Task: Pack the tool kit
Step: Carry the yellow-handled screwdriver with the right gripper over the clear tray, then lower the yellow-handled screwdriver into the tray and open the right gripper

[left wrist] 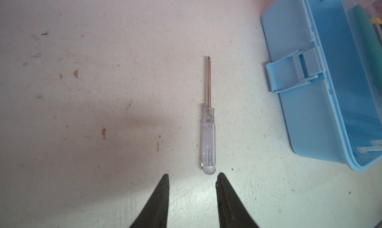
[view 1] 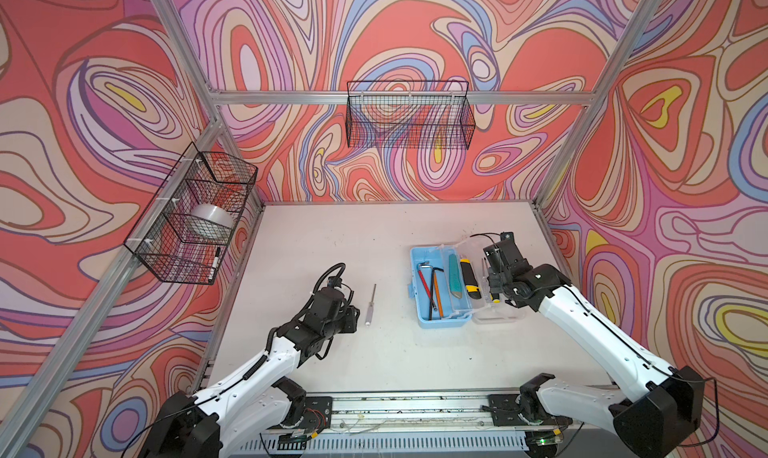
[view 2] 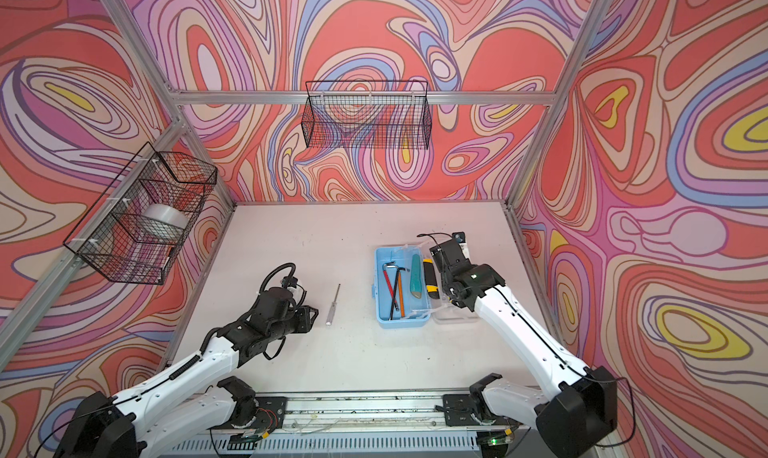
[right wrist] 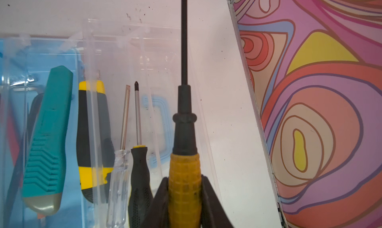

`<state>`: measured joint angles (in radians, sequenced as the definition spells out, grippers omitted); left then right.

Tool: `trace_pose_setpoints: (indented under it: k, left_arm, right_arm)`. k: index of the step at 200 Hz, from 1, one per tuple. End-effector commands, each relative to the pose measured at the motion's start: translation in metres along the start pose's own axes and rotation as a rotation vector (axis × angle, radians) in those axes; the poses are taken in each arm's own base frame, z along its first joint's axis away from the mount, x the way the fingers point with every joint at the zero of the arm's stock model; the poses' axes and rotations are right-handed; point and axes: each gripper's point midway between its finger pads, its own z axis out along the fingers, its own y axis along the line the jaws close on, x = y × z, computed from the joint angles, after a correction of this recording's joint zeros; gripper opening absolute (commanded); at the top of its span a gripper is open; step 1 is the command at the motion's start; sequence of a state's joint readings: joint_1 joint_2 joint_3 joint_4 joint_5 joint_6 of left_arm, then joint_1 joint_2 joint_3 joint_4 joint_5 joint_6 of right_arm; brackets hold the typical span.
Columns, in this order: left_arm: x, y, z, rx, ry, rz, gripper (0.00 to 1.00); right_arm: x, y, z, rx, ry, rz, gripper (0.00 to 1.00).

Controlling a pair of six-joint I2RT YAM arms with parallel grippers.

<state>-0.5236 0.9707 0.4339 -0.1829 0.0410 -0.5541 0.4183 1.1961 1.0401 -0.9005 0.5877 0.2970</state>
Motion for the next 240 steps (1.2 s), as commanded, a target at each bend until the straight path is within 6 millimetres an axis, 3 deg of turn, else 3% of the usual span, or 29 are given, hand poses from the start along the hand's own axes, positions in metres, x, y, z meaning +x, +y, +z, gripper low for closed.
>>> trace_pose_setpoints:
  k: [1,81,125,169,209,240]
  left_arm:
    - [0.002,0.003,0.001,-0.008,0.001,-0.008,0.38]
    - [0.004,0.004,0.004,-0.014,0.011,-0.012,0.38]
    - [0.005,0.005,0.003,-0.017,0.009,-0.013,0.39]
    - [0.004,0.005,0.004,-0.014,0.008,-0.016,0.38]
    - [0.002,0.004,0.003,-0.014,0.006,-0.013,0.39]
    - [0.001,0.005,0.001,-0.019,-0.004,-0.009,0.39]
  right_arm:
    - [0.009,-0.002,0.007,0.028,0.027,0.005,0.0]
    - [0.016,-0.001,0.021,0.085,0.089,-0.004,0.04]
    - [0.019,0.002,0.029,0.083,0.124,-0.021,0.24]
    - [0.019,0.002,0.031,0.076,0.133,-0.018,0.35]
    - [0.0,0.008,0.012,-0.013,0.084,0.052,0.35]
    - [-0.028,0.041,-0.026,-0.164,-0.051,0.131,0.35]
